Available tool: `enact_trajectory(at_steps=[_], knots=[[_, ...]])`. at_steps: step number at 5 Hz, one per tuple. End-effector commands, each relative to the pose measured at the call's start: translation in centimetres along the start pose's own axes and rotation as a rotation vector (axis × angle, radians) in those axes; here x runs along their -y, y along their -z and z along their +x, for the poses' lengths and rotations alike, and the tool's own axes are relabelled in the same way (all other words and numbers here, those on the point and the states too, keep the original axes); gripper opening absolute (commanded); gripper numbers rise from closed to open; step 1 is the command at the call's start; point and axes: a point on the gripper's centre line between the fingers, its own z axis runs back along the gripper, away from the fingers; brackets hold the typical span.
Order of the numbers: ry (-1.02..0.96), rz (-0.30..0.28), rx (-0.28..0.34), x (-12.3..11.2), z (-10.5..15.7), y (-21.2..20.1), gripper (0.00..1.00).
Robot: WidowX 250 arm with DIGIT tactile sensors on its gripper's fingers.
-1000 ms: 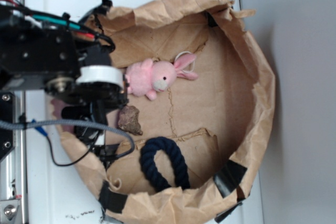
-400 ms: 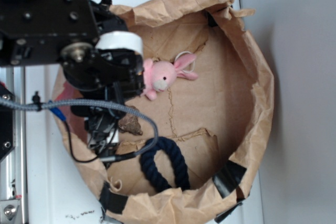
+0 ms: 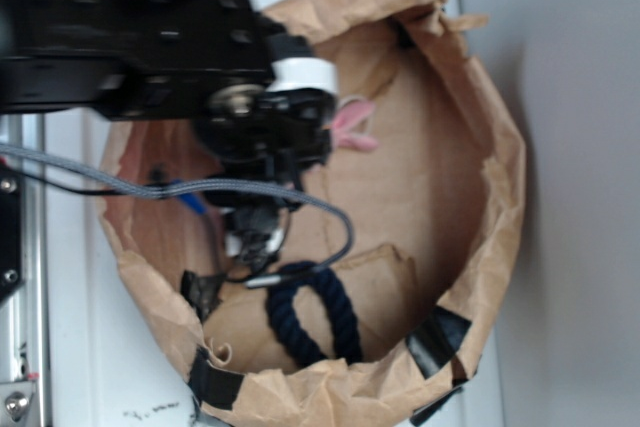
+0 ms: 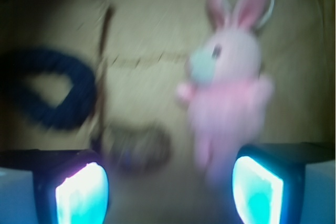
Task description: Grab the pink bunny.
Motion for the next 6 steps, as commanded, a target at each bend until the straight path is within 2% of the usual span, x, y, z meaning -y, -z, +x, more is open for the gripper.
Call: enact_trajectory(at_steps=[1,3,4,5,6], knots=[[0.029,0.068,0.13,-0.1,2.8,0.0,1.0],[-0.018,0.093,0.114,-1.4,4.5,0.9,1.0],[-0.037,0.116,0.116,-1.9,4.3,1.5,1.0],[-0.002,0.162,0.103,-1.4,3.2,3.2,1.0],[0.026,0.177,0.1,-1.1,2.2,4.4,0.0]])
